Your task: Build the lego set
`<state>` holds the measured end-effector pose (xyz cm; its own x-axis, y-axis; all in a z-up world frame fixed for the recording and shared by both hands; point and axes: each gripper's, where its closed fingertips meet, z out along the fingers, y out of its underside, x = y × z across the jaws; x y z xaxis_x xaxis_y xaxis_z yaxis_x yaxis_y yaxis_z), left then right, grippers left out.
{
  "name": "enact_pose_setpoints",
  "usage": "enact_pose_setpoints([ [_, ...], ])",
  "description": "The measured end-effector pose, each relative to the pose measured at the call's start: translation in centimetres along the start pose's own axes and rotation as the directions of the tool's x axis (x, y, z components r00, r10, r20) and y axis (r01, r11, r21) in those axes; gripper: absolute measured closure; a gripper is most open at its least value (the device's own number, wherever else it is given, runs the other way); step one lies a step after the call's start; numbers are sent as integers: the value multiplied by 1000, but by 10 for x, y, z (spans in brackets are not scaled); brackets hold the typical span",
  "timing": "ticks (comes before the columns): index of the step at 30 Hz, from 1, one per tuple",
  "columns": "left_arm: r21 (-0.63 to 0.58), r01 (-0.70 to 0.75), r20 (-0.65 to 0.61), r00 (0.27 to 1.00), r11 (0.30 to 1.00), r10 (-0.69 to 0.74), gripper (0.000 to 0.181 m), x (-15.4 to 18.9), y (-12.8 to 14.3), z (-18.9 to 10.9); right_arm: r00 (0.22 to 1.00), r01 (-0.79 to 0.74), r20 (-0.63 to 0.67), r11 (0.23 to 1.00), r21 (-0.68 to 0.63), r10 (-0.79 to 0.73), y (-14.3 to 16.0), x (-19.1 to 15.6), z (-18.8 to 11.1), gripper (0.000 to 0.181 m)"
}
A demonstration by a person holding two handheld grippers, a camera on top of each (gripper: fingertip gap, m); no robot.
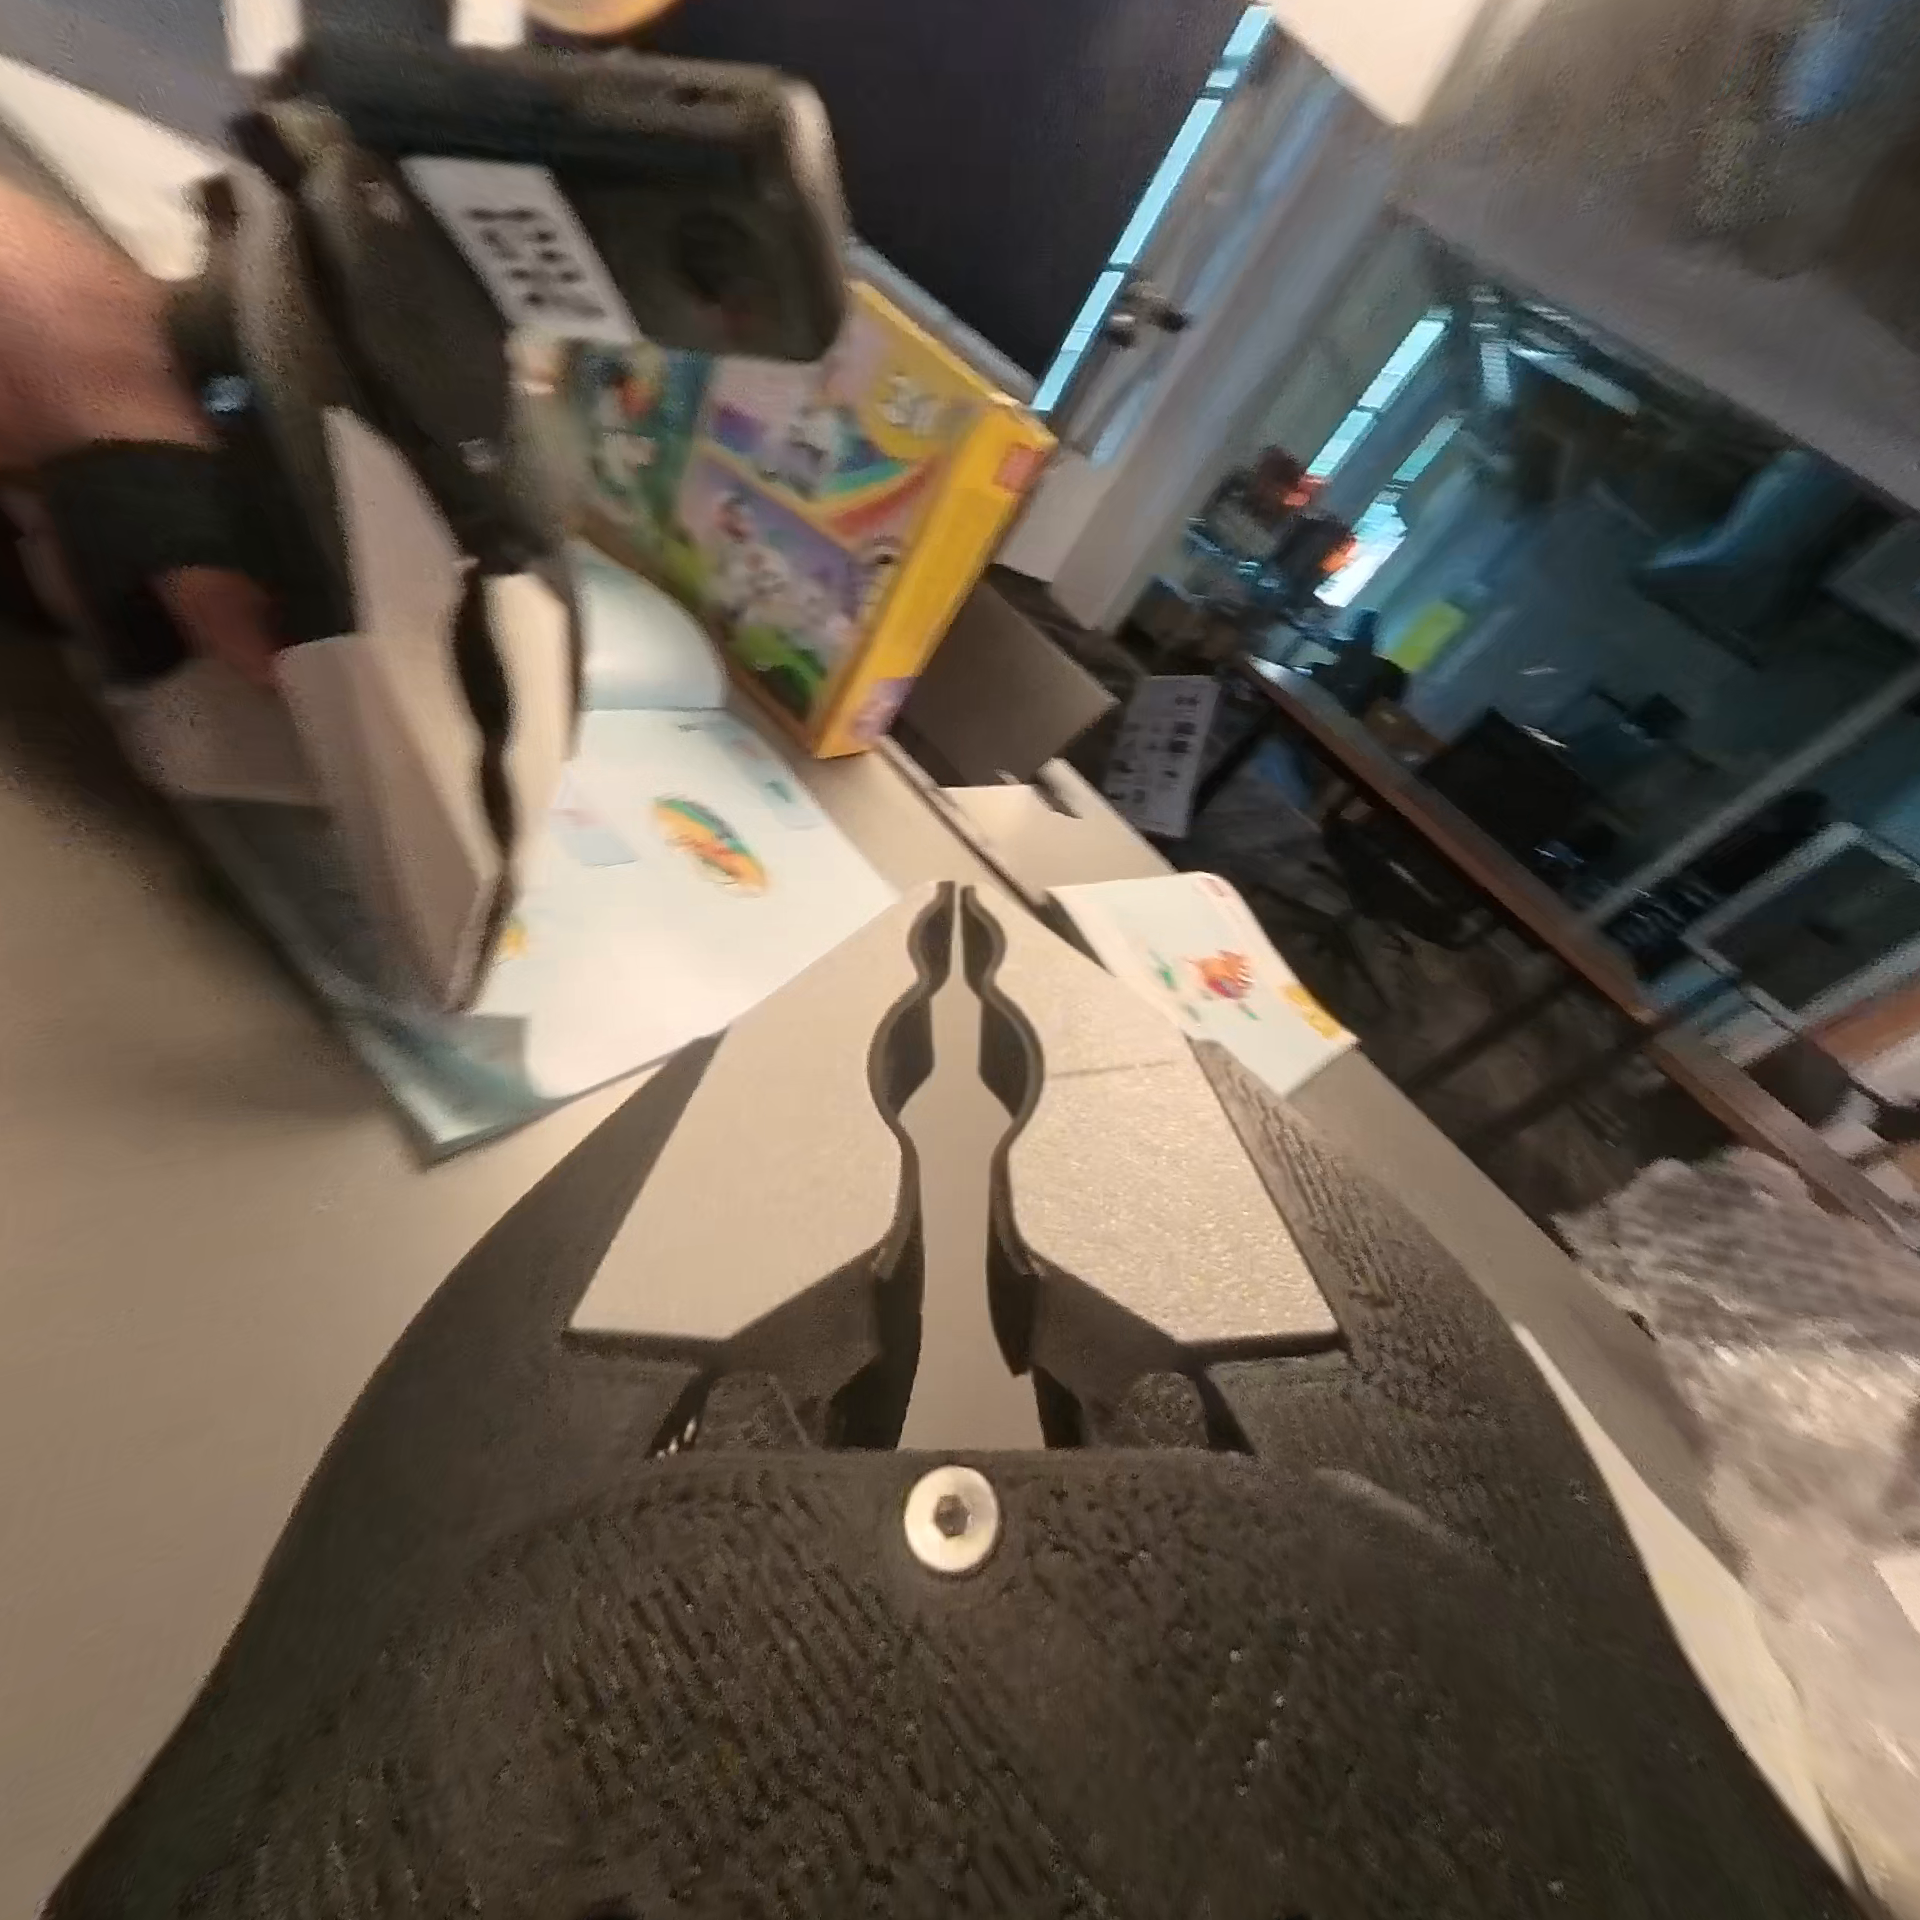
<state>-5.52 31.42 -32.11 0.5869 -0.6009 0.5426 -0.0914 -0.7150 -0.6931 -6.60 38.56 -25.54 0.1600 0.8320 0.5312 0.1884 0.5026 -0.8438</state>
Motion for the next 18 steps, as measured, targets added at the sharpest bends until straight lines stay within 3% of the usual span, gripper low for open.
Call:
enact_pose_setpoints([
  [1,25,-14,13,1000,1000,13,181,0,-3,-2,998,12,58,1000,-1,-12,-1,-10,-2,181],
  [5,161,-47,4,999,986,47,181,6,-15,-18,956,69,285,997,26,-73,-6,-50,-16,181],
  [7,206,-74,16,997,976,72,181,9,-18,-26,912,134,395,991,-21,-115,5,-72,-16,181],
  [11,322,-167,38,986,932,163,181,24,-25,-40,868,243,467,965,-102,-169,17,-96,-1,181],
  [15,515,-336,210,941,788,264,181,48,-35,-75,896,294,393,941,-170,-208,14,-96,28,181],
  [17,594,-432,410,888,679,207,155,52,-38,-108,902,272,382,951,-144,-200,0,-102,41,181],
  [18,606,-495,527,836,622,152,154,52,-36,-127,903,256,384,959,-124,-191,-8,-107,47,181],
])
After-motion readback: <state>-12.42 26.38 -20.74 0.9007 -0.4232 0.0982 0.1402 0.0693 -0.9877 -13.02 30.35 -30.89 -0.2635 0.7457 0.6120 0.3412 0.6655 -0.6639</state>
